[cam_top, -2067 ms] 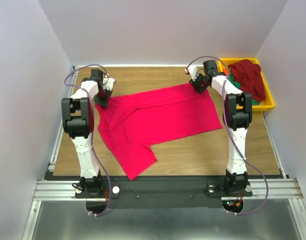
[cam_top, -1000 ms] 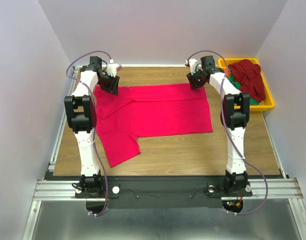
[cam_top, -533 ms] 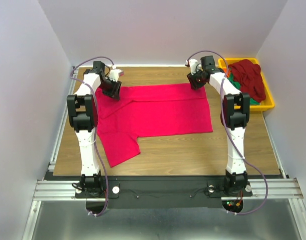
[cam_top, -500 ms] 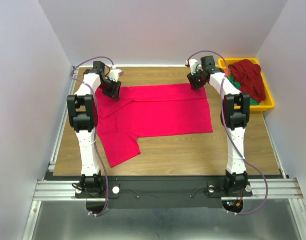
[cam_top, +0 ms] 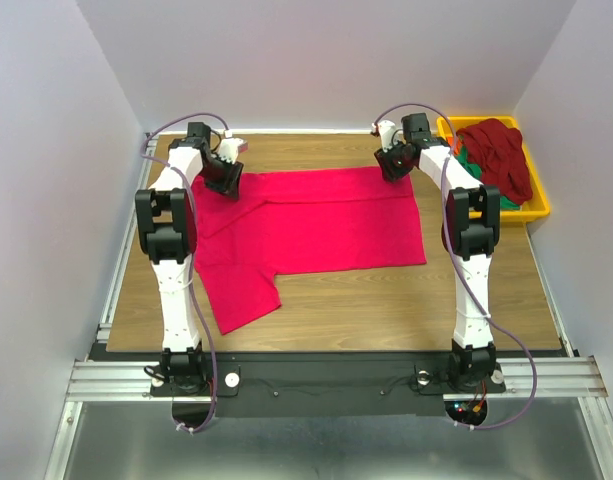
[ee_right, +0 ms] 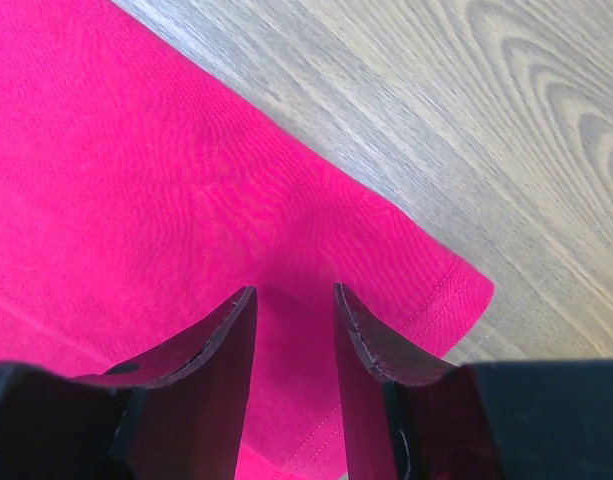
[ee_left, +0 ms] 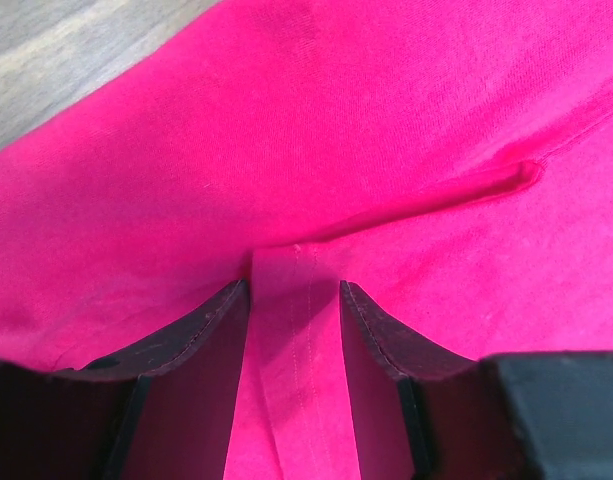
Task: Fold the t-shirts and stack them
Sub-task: Fold the tshirt
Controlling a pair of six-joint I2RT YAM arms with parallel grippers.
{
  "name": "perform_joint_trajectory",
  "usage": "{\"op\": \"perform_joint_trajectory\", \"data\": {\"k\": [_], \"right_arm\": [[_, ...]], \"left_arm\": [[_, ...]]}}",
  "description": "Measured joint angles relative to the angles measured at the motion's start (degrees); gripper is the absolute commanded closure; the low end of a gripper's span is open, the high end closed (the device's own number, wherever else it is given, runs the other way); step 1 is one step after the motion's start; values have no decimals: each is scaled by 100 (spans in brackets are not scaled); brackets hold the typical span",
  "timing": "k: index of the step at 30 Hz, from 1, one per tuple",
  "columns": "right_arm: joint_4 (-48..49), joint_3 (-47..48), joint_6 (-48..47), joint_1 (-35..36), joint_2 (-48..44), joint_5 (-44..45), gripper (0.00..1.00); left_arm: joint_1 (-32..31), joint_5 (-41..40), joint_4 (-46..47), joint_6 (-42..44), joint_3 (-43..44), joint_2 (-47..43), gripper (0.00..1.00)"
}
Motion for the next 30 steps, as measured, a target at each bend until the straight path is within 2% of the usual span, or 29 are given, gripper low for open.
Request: {"op": "perform_joint_trajectory", "data": {"k": [9, 14, 16, 18, 20, 21, 24, 30], "right_arm": [[-2, 0, -48, 0, 0, 46, 58], [-2, -2, -55, 0, 0, 50, 58], [0, -4, -57, 0, 0, 59, 58], [-2, -17, -70, 0, 0, 70, 59], [0, -50, -83, 0, 0, 79, 58], [-4, -61, -94, 0, 0, 90, 58], [-31, -83, -116, 0, 0, 114, 58], [-7, -273, -203, -15, -46, 195, 58]], "left_arm": [[-133, 173, 55, 15, -28, 46, 77], [-160, 304, 216, 63, -501, -254, 97], [-203, 317, 199, 164, -739, -540, 99], [-240, 343, 120, 345, -935, -828, 98], [-306, 363, 39, 529, -1117, -1102, 91], [-337, 365, 28, 608, -1213, -1193, 78], [-470, 385, -177, 986, -1720, -1589, 65], [-710, 455, -896, 1755, -2264, -1735, 56]]}}
